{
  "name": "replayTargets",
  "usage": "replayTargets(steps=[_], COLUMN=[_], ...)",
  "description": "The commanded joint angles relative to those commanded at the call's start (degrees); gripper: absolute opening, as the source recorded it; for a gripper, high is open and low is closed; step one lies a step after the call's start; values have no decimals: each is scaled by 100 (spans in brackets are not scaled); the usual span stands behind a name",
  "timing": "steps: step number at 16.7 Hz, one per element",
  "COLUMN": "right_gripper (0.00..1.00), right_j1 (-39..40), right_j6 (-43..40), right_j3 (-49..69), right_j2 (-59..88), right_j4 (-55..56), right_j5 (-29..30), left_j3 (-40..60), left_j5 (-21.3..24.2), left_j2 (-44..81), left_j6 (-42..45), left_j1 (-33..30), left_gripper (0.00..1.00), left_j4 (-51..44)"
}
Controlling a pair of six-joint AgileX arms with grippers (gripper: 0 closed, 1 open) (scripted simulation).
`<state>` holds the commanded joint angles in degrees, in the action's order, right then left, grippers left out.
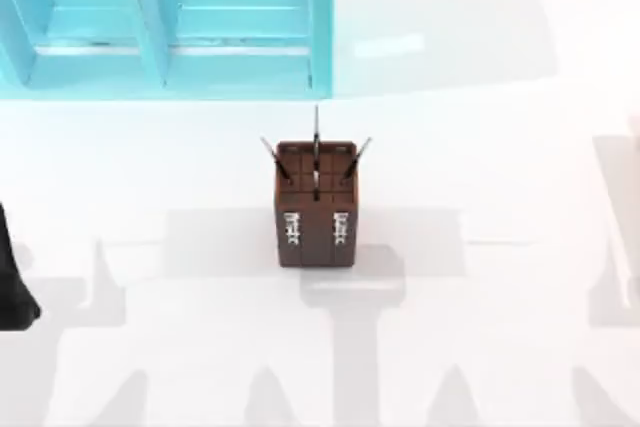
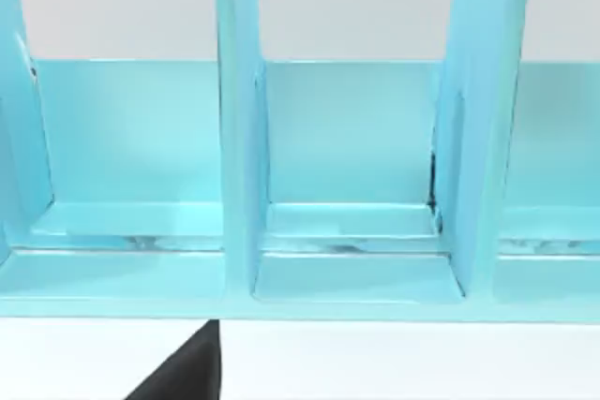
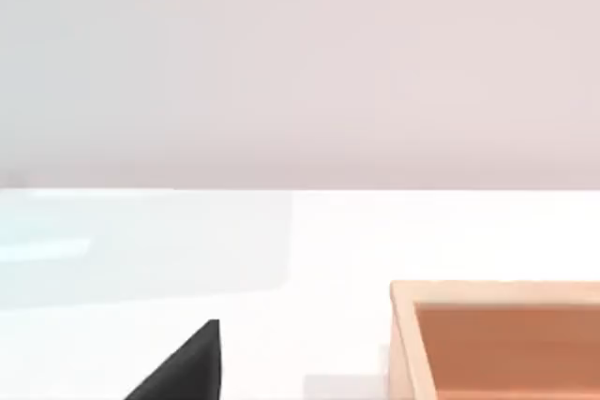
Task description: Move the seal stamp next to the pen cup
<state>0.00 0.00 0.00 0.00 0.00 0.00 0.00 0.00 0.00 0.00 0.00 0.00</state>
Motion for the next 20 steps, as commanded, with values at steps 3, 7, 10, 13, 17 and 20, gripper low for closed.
replayTargets(steps=[3, 7, 10, 13, 17, 20], right_gripper=[100, 100, 100, 100, 100, 100], right_j1=[0, 0, 0, 0, 0, 0], right_j6=[0, 0, 0, 0, 0, 0], right_j3=[0, 0, 0, 0, 0, 0], right_j2=[0, 0, 0, 0, 0, 0], right_j4=[0, 0, 0, 0, 0, 0], right_j5=[0, 0, 0, 0, 0, 0], left_j3=[59, 902, 2102, 3531, 5474, 6773], left_j5=[-2, -8, 1, 11, 18, 15], left_j2=[59, 903, 2171, 3906, 6453, 8106], left_j6=[12, 171, 370, 599, 911, 1129], left_j1=[12, 152, 315, 515, 805, 1010], left_gripper=[100, 100, 100, 100, 100, 100], left_j4=[-53, -765, -1706, -2877, -4548, -5685])
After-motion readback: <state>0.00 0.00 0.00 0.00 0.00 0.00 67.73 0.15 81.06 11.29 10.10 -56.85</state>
